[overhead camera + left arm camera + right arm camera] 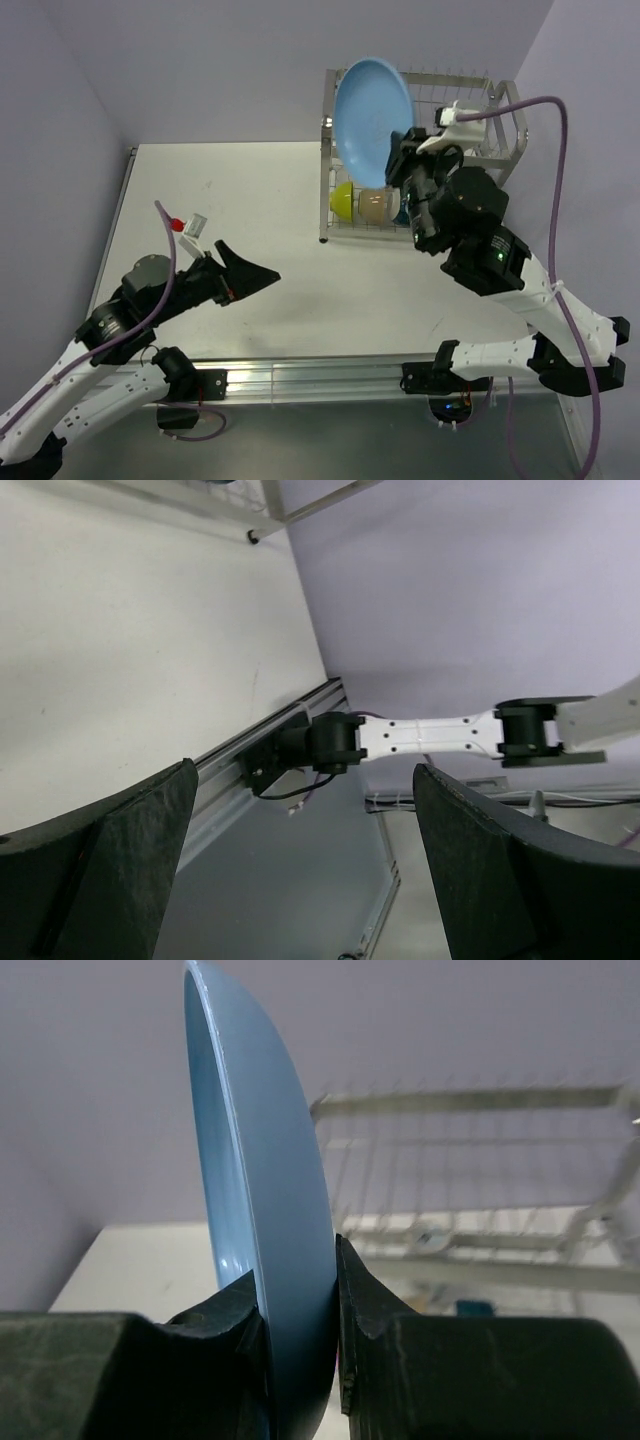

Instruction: Load the mixed dishes into the dish rack

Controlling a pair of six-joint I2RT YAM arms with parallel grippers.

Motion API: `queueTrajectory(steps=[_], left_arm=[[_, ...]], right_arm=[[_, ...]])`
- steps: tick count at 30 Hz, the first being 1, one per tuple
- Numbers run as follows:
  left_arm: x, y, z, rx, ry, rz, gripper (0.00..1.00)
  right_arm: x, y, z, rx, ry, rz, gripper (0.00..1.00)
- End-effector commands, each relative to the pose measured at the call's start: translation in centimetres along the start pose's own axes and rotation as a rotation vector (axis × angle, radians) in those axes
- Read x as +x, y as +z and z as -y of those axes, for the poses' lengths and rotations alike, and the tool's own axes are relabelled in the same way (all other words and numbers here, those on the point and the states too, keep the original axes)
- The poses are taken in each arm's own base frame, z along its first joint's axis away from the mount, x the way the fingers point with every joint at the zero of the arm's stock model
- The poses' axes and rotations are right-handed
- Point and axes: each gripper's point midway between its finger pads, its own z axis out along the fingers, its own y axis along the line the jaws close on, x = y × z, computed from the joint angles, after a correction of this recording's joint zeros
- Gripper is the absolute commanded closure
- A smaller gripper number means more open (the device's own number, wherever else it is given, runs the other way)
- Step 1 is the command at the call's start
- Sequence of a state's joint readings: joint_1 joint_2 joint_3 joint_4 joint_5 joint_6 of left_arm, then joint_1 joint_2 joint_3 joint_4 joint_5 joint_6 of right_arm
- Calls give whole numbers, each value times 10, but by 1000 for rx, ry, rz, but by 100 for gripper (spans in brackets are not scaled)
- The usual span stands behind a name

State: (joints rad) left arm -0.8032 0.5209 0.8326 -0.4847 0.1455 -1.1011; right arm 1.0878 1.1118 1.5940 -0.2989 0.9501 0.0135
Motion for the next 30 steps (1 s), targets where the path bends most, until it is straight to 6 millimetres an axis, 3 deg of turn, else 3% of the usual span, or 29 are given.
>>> queueTrajectory(steps=[1,2,5,12,17,21,30], left_arm=[[6,14,-5,-15,42,-48,4],[6,18,-6,-14,45,-50,4],[14,28,-20,-48,34,-76,4],[20,39,-32,-69,15,-92,3],[20,38,-37,-86,20,-89,2],[22,39,-41,-110,37,-110,2],[27,51,-47,-134,70,-156,1]], right_arm=[[-76,10,56,279,22,199,100],[-90,12,63,314,46,231,100],[-91,40,73,417,-35,237,100],[-89,88,100,583,-187,226,100],[-84,115,110,584,-263,216,100],[-84,140,128,548,-299,187,100],[-71,173,160,557,-337,117,100]])
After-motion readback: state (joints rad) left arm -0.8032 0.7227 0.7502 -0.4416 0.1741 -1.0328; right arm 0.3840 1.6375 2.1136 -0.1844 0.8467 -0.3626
